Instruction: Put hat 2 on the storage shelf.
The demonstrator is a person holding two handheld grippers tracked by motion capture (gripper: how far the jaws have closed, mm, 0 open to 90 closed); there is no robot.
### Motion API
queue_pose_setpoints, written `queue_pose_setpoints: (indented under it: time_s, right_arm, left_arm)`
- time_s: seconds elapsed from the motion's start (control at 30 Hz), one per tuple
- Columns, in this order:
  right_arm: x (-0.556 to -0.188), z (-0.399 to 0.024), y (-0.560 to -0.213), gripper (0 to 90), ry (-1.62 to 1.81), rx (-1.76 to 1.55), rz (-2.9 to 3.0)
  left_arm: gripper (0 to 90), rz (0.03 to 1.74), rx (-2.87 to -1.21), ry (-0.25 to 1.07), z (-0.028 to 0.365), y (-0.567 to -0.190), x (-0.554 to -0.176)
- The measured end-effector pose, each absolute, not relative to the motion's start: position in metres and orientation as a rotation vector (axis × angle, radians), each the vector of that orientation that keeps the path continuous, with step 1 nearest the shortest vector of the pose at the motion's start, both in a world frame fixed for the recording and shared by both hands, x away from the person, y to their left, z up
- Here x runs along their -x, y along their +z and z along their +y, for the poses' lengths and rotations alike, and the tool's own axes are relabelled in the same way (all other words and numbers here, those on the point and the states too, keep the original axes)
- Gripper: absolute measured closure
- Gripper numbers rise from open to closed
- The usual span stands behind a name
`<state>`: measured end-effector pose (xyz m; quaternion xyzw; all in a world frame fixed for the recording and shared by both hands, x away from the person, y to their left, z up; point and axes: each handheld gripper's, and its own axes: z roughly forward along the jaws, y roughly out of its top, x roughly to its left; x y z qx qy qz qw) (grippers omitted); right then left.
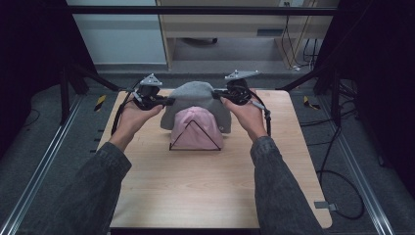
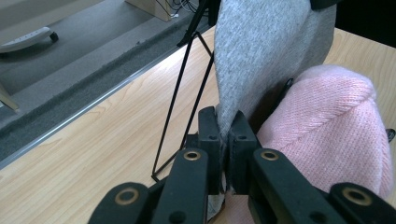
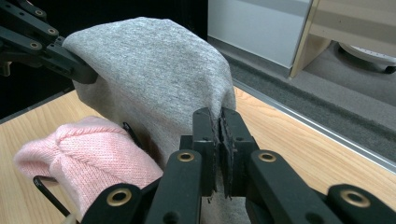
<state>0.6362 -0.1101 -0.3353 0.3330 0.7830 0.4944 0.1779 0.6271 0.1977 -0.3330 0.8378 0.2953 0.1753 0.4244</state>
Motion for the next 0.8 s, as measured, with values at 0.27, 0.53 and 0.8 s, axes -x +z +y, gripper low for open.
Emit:
queue_pose_setpoints:
  time_s: [0.27,0.53,0.8]
  right_arm:
    - [-0.632,-0.107,-0.338,86.1,1.396,-0.937,2.224]
    - [-0.628,-0.103,-0.35,86.1,1.362,-0.936,2.26]
    - [-0.628,-0.099,-0.364,86.0,1.343,-0.946,2.281]
  left_arm:
    - [86.8,0.749,-2.092,0.437,0.201,-0.338,-0.624]
    - [86.7,0.768,-2.117,0.422,0.203,-0.356,-0.623]
    - [86.7,0.791,-2.121,0.401,0.206,-0.368,-0.624]
